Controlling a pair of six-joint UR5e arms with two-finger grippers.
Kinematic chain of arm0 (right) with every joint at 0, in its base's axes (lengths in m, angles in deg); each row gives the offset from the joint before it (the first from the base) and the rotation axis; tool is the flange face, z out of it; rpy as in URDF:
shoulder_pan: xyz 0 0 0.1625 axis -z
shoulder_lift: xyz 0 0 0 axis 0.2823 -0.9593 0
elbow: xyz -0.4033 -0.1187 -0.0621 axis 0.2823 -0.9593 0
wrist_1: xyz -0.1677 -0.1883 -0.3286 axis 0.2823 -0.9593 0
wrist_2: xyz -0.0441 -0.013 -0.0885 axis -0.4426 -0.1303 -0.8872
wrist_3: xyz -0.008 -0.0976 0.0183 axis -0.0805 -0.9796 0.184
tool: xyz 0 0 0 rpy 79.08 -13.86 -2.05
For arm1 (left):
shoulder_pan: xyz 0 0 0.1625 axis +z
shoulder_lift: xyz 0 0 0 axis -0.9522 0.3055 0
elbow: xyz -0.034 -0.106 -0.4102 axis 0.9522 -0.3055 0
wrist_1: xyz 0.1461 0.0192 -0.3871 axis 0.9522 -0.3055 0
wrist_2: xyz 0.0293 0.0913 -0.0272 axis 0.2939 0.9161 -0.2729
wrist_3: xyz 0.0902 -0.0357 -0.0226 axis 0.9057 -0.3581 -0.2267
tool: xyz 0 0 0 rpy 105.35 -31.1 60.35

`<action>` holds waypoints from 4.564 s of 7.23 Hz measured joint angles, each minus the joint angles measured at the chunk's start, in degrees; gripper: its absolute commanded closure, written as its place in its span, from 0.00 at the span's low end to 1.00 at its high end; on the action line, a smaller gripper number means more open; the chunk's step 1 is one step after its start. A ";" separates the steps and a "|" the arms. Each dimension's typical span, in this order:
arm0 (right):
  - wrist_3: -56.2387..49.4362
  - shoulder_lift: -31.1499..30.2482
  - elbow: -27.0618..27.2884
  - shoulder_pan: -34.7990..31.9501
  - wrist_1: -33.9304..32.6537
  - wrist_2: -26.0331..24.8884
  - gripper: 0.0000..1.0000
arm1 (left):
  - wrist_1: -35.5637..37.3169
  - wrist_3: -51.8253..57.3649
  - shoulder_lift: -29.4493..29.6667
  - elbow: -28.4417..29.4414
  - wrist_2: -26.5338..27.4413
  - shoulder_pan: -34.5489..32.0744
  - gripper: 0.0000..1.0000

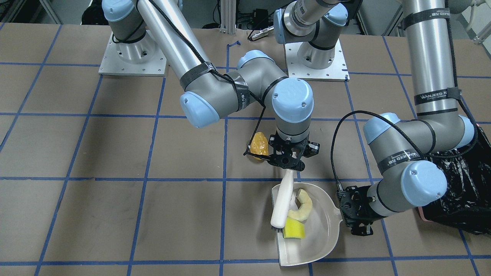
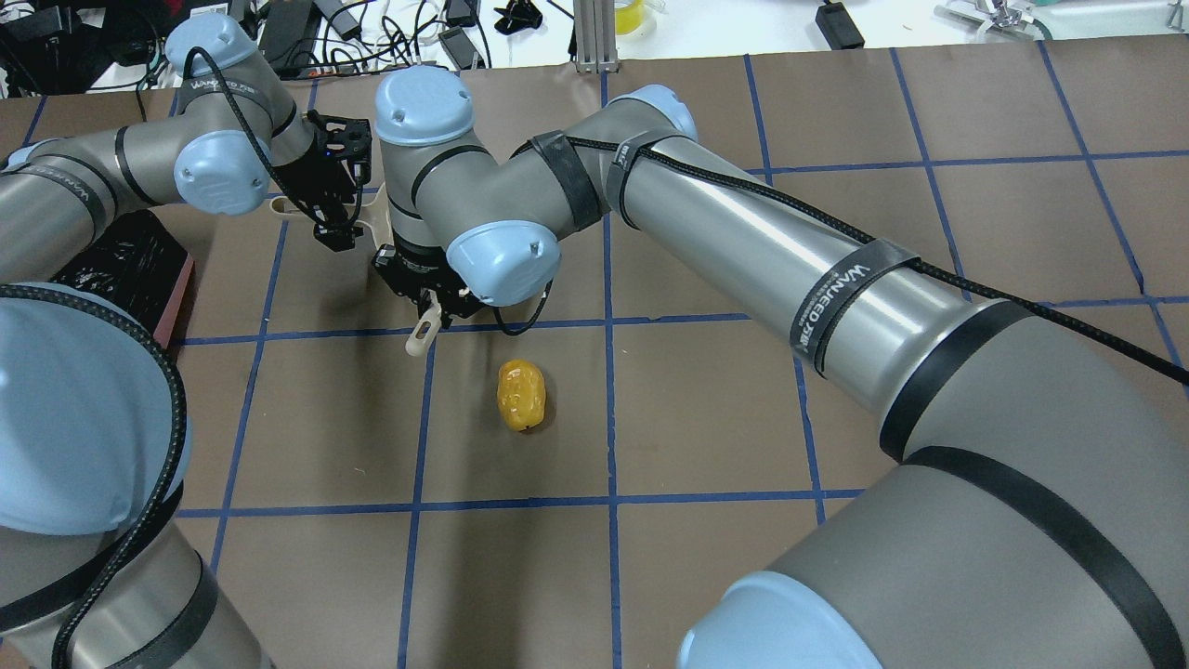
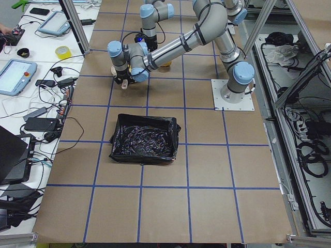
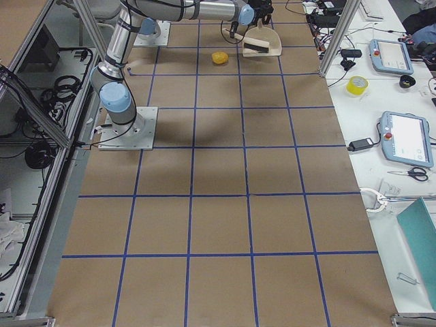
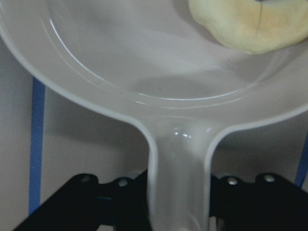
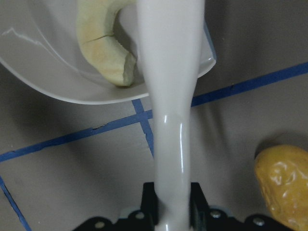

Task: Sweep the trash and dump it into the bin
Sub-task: 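Sweep the yellow potato into the dustpan with the brush in the right gripper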

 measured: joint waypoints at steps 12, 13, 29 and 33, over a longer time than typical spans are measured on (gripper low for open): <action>-9.52 -24.23 28.52 2.72 7.96 -6.67 1.00 | 1.74 12.00 -7.61 -12.36 0.35 2.84 1.00; -9.47 -24.48 29.25 0.73 6.96 -7.27 1.00 | 1.71 12.09 -9.16 -14.41 0.39 3.07 1.00; 8.06 -12.21 19.53 -8.12 -9.96 -1.85 1.00 | 7.70 12.03 -16.28 -26.78 -0.08 3.94 1.00; 6.81 -14.19 18.97 -6.79 -0.85 -6.81 1.00 | 7.16 14.40 -16.27 -26.39 -3.85 7.56 1.00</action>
